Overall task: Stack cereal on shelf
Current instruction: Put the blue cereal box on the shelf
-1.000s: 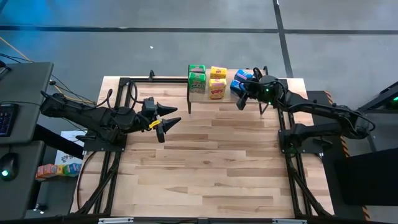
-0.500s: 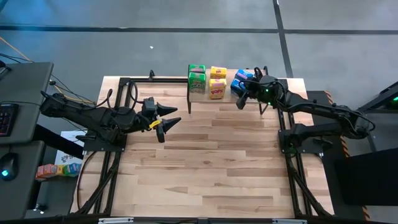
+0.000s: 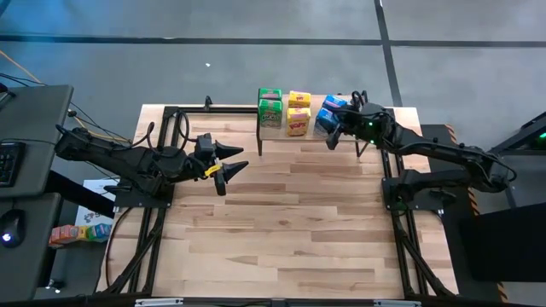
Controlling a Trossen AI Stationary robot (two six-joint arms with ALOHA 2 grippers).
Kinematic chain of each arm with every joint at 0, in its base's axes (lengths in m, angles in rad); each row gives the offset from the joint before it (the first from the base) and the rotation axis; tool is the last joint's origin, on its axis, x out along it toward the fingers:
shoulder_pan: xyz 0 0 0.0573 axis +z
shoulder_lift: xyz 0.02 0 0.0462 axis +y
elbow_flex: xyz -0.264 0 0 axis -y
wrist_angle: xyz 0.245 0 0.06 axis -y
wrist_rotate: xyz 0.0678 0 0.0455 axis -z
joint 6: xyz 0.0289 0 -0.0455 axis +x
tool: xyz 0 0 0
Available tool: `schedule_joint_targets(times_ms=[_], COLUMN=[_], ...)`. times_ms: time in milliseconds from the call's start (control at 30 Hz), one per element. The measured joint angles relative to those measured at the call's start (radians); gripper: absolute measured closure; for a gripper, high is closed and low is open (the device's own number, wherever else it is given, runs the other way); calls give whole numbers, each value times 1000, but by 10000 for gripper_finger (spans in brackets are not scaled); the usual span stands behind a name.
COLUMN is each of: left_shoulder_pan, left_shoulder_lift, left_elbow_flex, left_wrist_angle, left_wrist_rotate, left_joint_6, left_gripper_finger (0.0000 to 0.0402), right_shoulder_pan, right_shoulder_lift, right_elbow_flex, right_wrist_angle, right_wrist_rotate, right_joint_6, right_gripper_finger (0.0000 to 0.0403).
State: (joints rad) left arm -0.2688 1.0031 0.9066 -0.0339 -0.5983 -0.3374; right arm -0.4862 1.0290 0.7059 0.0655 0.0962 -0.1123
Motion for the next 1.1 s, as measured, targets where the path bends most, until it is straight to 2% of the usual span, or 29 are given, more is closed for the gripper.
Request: schedule_joint_targets(times_ms=[433,667,800,1000,1100], left_shoulder_pan=[0,0,0,0,0], left_shoulder_lift=[0,0,0,0,0], left_elbow_flex=[0,0,0,0,0], left_wrist_angle=[1,1,1,1,1], left_wrist_rotate=[0,-1,-20,-46,-46], left_joint_6=[1,1,1,59,83], left_gripper_finger=[179,179,179,179,179], right_shoulder_pan=[6,118,268,468,507], right_shoulder_lift=[-152,-261,-265,-207,-154], right_elbow_flex=[0,2,2,0,-2], right_wrist_angle=[33,78,-28,-292,-360], right_wrist_rotate=[-2,-4,38,231,345], right_joint_6=[26,166,243,411,463], right_gripper_finger=[183,190,237,383,385])
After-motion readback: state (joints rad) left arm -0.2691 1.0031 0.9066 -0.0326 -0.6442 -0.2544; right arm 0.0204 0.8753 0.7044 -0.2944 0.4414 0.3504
